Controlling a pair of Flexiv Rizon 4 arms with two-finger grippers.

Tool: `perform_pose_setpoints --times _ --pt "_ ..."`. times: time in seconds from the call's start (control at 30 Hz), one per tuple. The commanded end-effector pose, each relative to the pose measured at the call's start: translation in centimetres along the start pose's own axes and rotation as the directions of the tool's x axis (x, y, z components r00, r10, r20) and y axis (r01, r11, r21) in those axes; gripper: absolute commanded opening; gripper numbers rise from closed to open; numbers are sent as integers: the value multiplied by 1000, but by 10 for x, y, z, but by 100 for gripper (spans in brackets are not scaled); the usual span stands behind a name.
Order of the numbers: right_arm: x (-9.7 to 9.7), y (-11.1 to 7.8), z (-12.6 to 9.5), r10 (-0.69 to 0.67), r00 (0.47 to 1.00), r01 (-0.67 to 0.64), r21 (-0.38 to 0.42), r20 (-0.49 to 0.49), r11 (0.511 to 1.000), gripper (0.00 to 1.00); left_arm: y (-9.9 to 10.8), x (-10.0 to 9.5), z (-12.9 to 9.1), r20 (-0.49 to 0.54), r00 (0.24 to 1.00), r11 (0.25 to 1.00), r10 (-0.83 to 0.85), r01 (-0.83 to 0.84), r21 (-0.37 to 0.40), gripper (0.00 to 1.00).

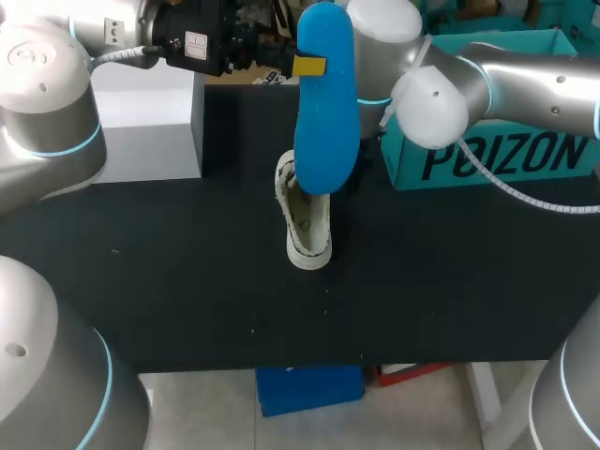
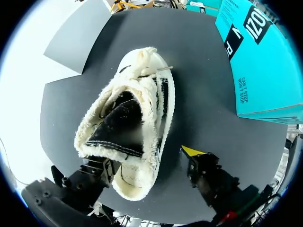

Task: Take the shoe out of the shoebox, open the shoe tongue, remove and reinsert the insole, then place the shoe into the shoebox

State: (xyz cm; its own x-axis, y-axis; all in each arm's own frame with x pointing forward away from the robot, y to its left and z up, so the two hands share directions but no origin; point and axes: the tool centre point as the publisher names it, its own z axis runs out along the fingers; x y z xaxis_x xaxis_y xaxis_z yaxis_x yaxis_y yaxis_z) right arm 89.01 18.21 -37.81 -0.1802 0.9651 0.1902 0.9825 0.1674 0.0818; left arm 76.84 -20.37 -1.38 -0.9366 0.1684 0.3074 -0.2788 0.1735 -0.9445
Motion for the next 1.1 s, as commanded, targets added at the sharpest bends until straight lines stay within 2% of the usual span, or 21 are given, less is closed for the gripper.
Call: perform_pose_setpoints --times 0.03,0.23,0.37,0.73,0.93,1.1 --pt "-11 -12 -20 -8 997 6 -20 -71 1000 100 1 0 1 2 1000 1000 1 -1 2 0" --pt "-14 -19 -47 -28 975 17 -52 -222 999 100 1 0 1 2 1000 1000 1 -1 2 0" --pt "-14 -25 -63 -50 958 30 -75 -281 997 100 1 0 1 2 1000 1000 1 -1 2 0" --pt "-23 -34 -82 -60 857 2 -113 -511 994 100 1 0 1 2 1000 1000 1 -1 2 0" --pt "-21 -35 -92 -84 810 -7 -153 -581 988 100 1 0 1 2 1000 1000 1 -1 2 0" --pt "-16 -36 -98 -101 830 15 -159 -549 987 100 1 0 1 2 1000 1000 1 -1 2 0"
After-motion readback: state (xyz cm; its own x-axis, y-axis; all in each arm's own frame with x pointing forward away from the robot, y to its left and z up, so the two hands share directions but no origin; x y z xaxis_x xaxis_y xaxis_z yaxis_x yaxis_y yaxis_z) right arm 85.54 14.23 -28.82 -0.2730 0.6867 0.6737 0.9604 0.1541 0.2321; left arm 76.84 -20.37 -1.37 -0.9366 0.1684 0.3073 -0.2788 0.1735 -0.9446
